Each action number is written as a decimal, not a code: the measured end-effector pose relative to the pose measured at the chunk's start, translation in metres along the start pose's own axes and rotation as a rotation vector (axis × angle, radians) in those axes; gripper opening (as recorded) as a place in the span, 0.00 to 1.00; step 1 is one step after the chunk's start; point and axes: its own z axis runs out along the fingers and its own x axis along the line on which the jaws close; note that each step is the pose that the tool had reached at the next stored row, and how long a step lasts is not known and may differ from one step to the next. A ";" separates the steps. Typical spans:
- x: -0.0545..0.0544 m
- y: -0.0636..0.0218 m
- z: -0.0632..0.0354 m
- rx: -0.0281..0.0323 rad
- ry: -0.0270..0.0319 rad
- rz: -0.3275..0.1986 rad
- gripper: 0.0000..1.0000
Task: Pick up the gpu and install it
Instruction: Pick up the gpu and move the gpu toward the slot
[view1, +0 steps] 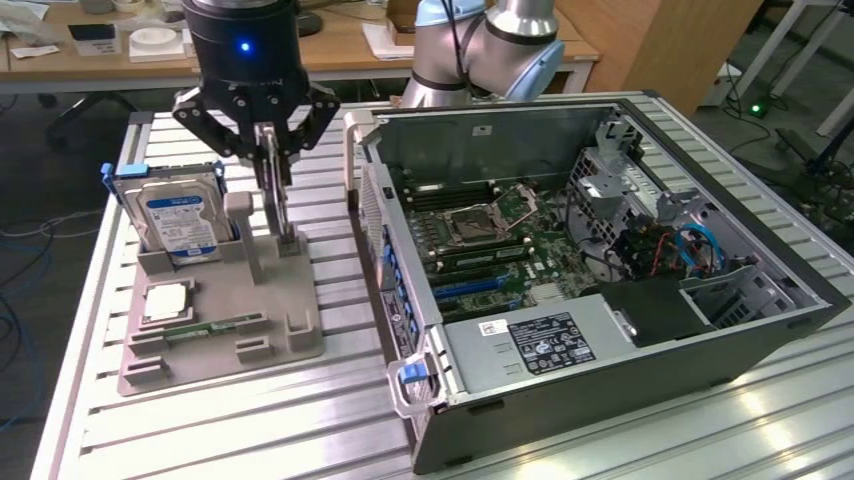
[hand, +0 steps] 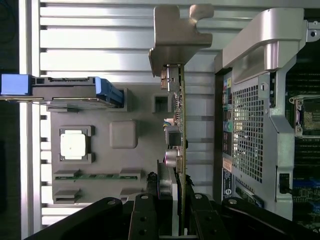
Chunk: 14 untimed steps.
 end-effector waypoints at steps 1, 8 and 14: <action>0.000 0.0001 -0.0010 0.0000 0.0000 0.000 0.28; 0.000 0.0004 -0.0074 -0.0001 -0.0001 0.000 0.28; 0.000 0.0007 -0.0124 -0.0001 0.0000 0.000 0.28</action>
